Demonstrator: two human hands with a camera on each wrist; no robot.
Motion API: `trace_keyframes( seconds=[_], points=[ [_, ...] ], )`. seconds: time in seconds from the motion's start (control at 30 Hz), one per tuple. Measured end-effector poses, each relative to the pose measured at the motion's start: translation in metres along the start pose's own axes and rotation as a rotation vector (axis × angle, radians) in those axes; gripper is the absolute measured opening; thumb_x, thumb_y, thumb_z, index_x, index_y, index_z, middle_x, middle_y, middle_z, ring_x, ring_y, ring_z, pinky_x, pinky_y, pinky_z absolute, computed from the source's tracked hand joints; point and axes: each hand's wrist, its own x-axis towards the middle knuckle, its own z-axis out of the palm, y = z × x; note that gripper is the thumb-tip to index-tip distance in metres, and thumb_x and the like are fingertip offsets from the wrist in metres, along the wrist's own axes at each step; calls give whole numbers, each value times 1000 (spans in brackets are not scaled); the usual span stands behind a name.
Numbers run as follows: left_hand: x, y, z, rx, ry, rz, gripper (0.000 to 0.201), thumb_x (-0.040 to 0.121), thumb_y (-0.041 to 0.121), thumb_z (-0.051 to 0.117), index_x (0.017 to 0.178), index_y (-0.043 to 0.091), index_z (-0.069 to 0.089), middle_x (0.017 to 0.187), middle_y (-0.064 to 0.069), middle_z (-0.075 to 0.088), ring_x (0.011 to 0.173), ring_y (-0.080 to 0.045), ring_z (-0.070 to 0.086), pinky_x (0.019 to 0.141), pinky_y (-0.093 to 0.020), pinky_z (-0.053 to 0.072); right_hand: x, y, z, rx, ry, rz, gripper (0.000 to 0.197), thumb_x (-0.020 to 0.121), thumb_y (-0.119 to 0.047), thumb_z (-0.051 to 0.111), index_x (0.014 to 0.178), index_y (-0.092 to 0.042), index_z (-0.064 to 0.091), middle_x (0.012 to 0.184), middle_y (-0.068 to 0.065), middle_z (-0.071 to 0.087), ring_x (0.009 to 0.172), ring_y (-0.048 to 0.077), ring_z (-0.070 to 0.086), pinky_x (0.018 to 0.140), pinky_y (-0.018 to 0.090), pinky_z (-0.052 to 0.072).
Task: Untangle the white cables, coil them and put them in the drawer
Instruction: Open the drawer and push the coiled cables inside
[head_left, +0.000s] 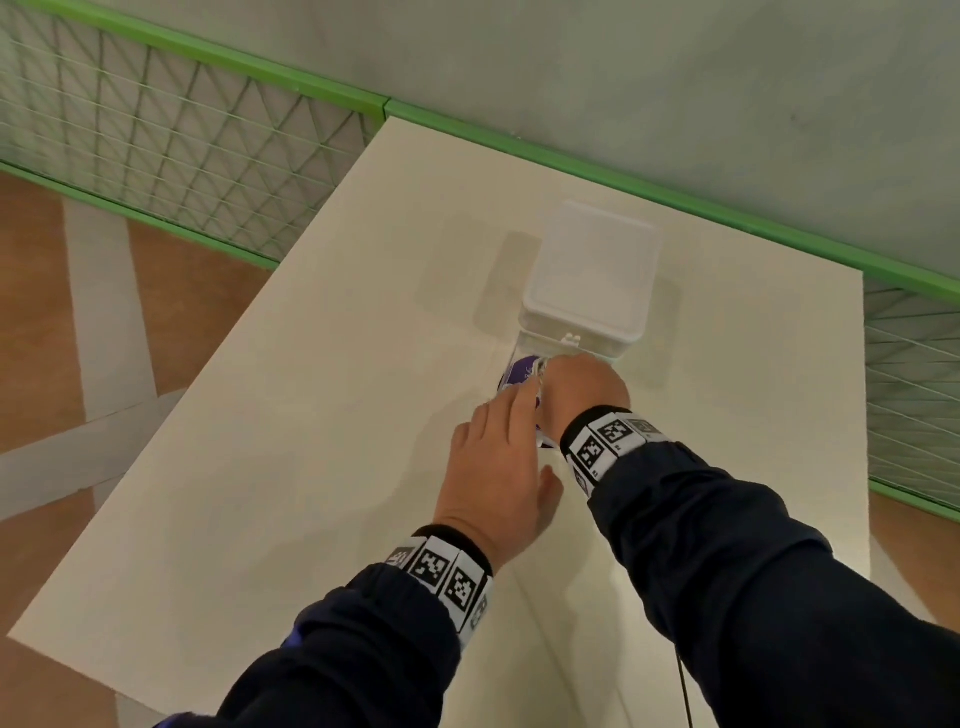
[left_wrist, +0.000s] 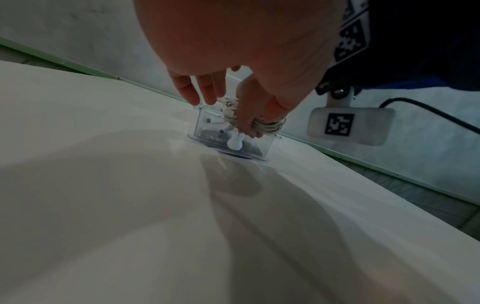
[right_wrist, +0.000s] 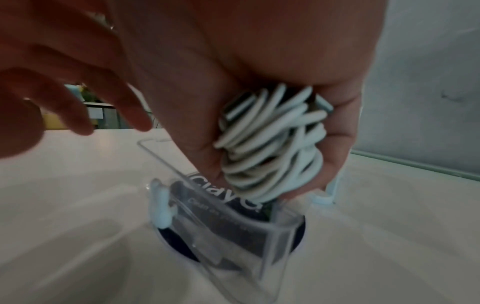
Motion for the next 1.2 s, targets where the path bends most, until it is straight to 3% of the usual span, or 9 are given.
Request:
trace_keyframes(
  seconds=[0.1, 0.17, 0.43, 0.6, 0.67, 0.73, 0.83, 1.03, 1.2],
  points=[
    [5, 0, 5, 6, -15, 12, 91, 84, 43, 64, 157, 12, 18, 160, -7, 35, 141, -23, 41, 110, -44, 39, 7, -3, 3, 67, 22, 2, 29, 96, -19, 54, 67, -18, 52, 65, -3, 53, 69, 20, 59, 65, 32, 46],
    [10, -3, 7, 36, -38, 10, 94, 87, 48, 62, 159, 12, 14, 164, -6, 29, 147, -24, 35, 115, -50, 35, 11, -3, 3, 105, 35, -25, 34, 99, -20, 50, 66, -19, 49, 64, -5, 50, 71, 20, 60, 67, 31, 44],
    [33, -16, 13, 207, -110, 105, 91, 94, 58, 45, 160, 8, 8, 168, -13, 17, 154, -32, 20, 121, -59, 21, 18, 1, 16, 346, 98, 7, 28, 104, -20, 46, 92, -8, 68, 92, 7, 70, 87, 25, 68, 83, 36, 55],
    [38, -25, 19, 125, -209, 13, 82, 95, 61, 23, 161, 17, 0, 170, 0, -5, 157, -25, -3, 124, -58, 3, 24, 3, 35, 446, 122, 109, 24, 99, -23, 49, 113, -7, 60, 109, 13, 65, 82, 24, 61, 75, 31, 52],
    [42, -33, 18, 156, -234, 9, 77, 99, 60, 23, 161, 21, 1, 170, 4, -7, 157, -25, -7, 123, -60, 0, 21, 6, 34, 532, 63, 106, 41, 92, -22, 57, 130, -7, 49, 122, 14, 53, 92, 27, 58, 82, 33, 53],
    [46, -38, 15, 244, -244, 58, 75, 99, 58, 19, 162, 20, 3, 170, 4, -5, 157, -28, -7, 122, -63, 1, 14, 10, 32, 583, 23, 76, 67, 85, -20, 62, 145, -7, 34, 132, 19, 42, 113, 36, 54, 98, 42, 51],
    [51, -39, 13, 325, -247, 106, 80, 94, 55, 15, 161, 14, 7, 170, -3, 2, 157, -32, -1, 121, -66, 4, 0, 15, 30, 506, 26, -5, 76, 85, -25, 59, 151, -5, 27, 143, 20, 35, 132, 38, 38, 112, 43, 40],
    [49, -36, 21, 296, -203, 68, 70, 99, 44, 17, 160, 9, 11, 170, -8, 5, 157, -30, 2, 120, -65, 10, -37, 33, 38, 184, 289, -225, 72, 96, -37, 37, 153, 5, 29, 154, 23, 40, 143, 35, 36, 119, 47, 32],
    [51, -34, 22, 271, -207, 57, 69, 104, 48, 18, 161, 12, 1, 170, -5, -5, 157, -26, -4, 123, -60, 4, -65, 56, 59, 93, 293, -462, 78, 84, -19, 52, 155, 3, 29, 164, 21, 27, 154, 34, 21, 119, 50, 30]
  ],
)
